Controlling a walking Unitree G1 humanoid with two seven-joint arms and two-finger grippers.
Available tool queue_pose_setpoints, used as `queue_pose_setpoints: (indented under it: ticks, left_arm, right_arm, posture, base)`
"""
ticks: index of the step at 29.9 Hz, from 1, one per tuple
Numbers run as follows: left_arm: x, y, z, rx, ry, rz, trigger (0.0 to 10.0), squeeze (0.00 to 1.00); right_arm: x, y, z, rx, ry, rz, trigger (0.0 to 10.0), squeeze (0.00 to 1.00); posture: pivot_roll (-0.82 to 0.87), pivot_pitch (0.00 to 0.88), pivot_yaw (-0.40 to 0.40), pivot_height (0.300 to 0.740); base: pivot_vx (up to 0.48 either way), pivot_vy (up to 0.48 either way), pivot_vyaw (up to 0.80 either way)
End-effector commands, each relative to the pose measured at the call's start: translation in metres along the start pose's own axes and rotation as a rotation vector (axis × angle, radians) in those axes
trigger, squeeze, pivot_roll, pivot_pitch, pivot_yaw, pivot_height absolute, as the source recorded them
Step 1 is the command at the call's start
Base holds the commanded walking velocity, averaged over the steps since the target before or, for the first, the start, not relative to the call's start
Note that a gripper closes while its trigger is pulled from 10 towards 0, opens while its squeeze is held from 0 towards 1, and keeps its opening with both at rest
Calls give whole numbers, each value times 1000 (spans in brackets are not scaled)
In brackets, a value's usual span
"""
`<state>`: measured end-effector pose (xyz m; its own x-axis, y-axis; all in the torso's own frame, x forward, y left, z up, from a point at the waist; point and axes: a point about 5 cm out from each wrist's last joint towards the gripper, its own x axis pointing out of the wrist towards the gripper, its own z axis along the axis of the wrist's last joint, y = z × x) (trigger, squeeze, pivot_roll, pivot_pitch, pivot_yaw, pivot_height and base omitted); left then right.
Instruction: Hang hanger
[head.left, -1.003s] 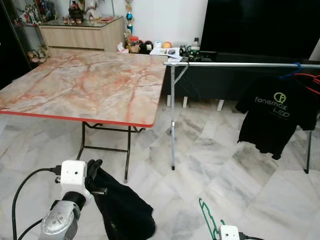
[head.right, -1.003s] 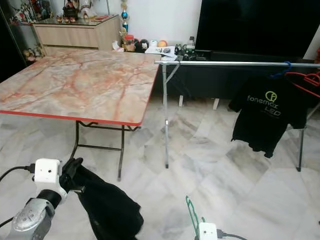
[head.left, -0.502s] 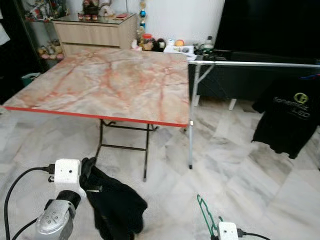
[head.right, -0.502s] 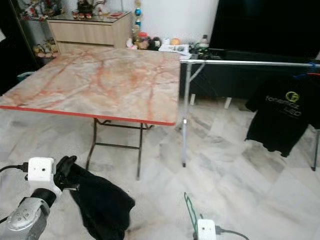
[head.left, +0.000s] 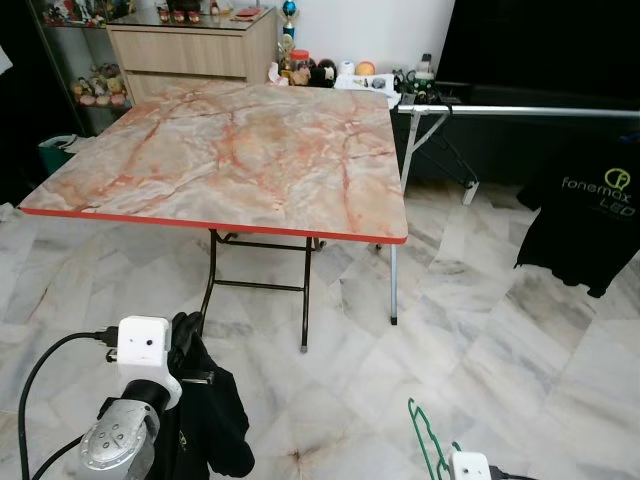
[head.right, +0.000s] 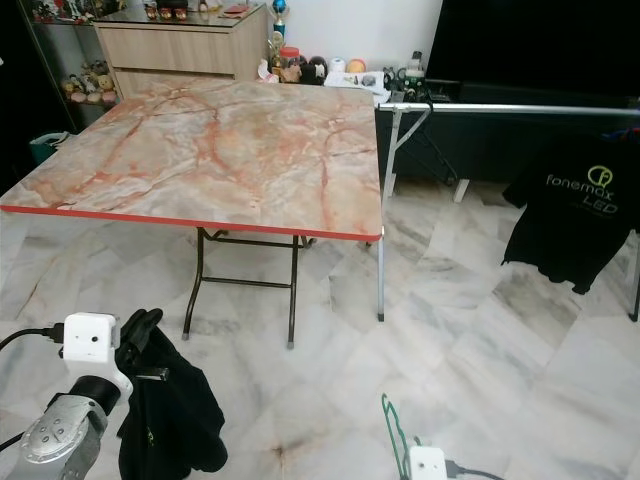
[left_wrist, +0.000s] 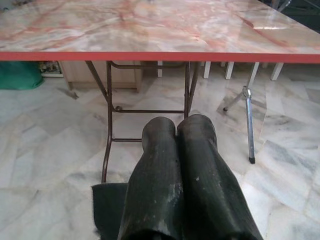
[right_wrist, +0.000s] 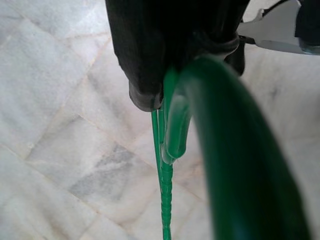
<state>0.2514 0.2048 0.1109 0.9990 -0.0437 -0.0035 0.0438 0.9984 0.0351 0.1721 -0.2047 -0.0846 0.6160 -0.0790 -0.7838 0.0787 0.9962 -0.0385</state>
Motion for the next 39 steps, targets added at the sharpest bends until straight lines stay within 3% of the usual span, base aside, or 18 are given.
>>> queue_pose_setpoints:
  ticks: [1, 8, 15, 22, 39]
  left_arm:
    - [2, -2, 12, 5, -47, -14, 10000, 0]
    - [2, -5, 11, 7, -46, -34, 10000, 0]
    - [3, -8, 13, -10, -60, -38, 10000, 0]
    - [5, -8, 16, -7, -73, -34, 10000, 0]
    - [21, 7, 50, 36, -172, -23, 10000, 0]
  right_arm:
    - [0, -2, 0, 21, 6, -6, 10000, 0]
    - [0, -3, 0, 21, 8, -4, 10000, 0]
    - [3, 12, 5, 16, 2, 15, 10000, 0]
    - [3, 15, 7, 15, -5, 18, 10000, 0]
    - [1, 18, 0, 18, 1, 26, 10000, 0]
  posture:
    - [132, 37, 9, 740]
    - [135, 36, 8, 740]
    - [132, 33, 1, 740]
    - [133, 36, -4, 740]
    - [138, 45, 4, 740]
  base:
    - [307, 0, 0]
    - [310, 0, 0]
    - [328, 0, 0]
    - [351, 0, 0]
    - [364, 0, 0]
